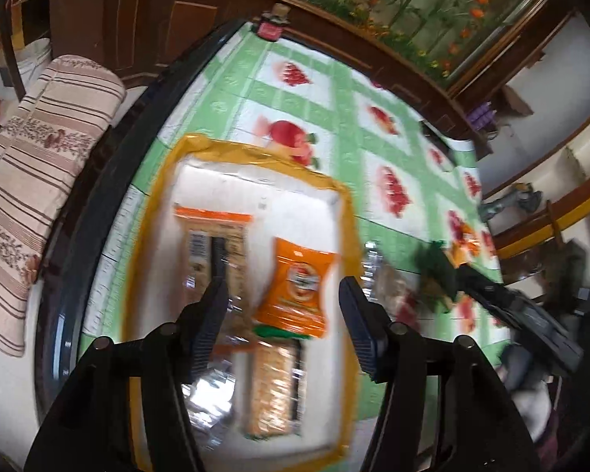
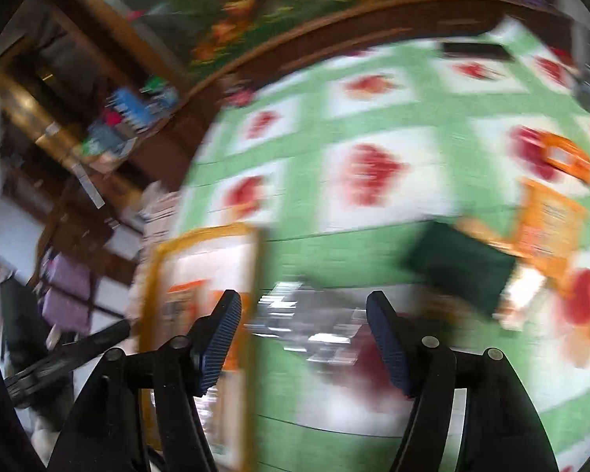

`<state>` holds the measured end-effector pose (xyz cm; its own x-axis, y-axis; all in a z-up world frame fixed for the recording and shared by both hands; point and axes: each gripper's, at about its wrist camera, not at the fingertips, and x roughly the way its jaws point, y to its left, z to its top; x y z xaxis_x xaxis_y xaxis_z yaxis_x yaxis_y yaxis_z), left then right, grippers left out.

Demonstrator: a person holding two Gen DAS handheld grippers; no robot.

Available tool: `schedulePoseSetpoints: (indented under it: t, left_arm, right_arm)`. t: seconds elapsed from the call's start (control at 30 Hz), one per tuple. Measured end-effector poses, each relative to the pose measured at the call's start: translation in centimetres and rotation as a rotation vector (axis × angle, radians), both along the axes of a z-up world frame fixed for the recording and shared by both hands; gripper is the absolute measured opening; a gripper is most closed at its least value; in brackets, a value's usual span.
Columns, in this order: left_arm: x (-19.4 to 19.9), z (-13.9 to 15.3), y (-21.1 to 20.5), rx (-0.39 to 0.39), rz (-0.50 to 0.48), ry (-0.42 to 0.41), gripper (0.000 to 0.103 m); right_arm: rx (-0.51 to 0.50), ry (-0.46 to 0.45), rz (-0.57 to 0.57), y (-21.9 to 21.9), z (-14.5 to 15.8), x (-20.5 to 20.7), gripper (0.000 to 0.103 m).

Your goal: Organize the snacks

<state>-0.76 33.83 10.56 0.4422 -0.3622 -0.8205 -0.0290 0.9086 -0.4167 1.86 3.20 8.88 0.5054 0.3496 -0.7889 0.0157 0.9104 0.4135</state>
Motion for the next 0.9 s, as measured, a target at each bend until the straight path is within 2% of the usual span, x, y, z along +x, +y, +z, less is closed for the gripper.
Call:
schedulePoseSetpoints:
  t: [0.13,0.23,0.33,0.4,0.6,0.73,0.83,0.87,0.9]
  left_arm:
    - [-0.7,0.0,-1.9,-0.017,-0.03,0.009,0.058]
    - [-1.2,-0.4,-3.5,-0.011,-0.05,0.034,0.058]
    - [-2.0,-0.5,-4.3,-0.004,-0.064,0.041,0.058]
    - [-2.8,-0.4,-4.7,0.012,-0.067,0.038,0.058]
    - [-4.4,-0.5,-5.0,0.012,-0.026,0.046,0.058]
    - [-5.2,-0.3,-4.8,0.02,0.003,0.045,0.058]
    - [-6.0,-0.5,-4.4,0.018,0.029,0.055,0.058]
    - [-6.2,-0.6,-4.4,0.018,0.035,0.057,0.058]
    - [-6.4,-0.7,-4.3,0.017,0.043,0.06,0.058]
  right_arm:
    - [-0.007,0.063,-0.045,-3.5,-1.4,-0.6,0.069]
    - [-0.035,0.065,-0.037,-3.7,-1.9,-0.5,0.068]
    - [-0.109,0.054,-0.043,-3.7,-2.1,0.2,0.069]
    - [-0.115,0.04,-0.021,-3.6,-1.8,0.5,0.069]
    - [-0.08,0.038,0.22,2.7,-2.0,2.6,0.067]
    - [-0.19,0.044,0.378,7.6,-3.8,3.5,0.067]
    - [-0.236,0.057,0.41,8.7,-5.2,4.2,0.067]
    - [-0.24,0.057,0.41,8.6,-5.5,4.3,0.065]
    - [-0.243,0.049,0.406,8.5,-5.5,4.2,0.055]
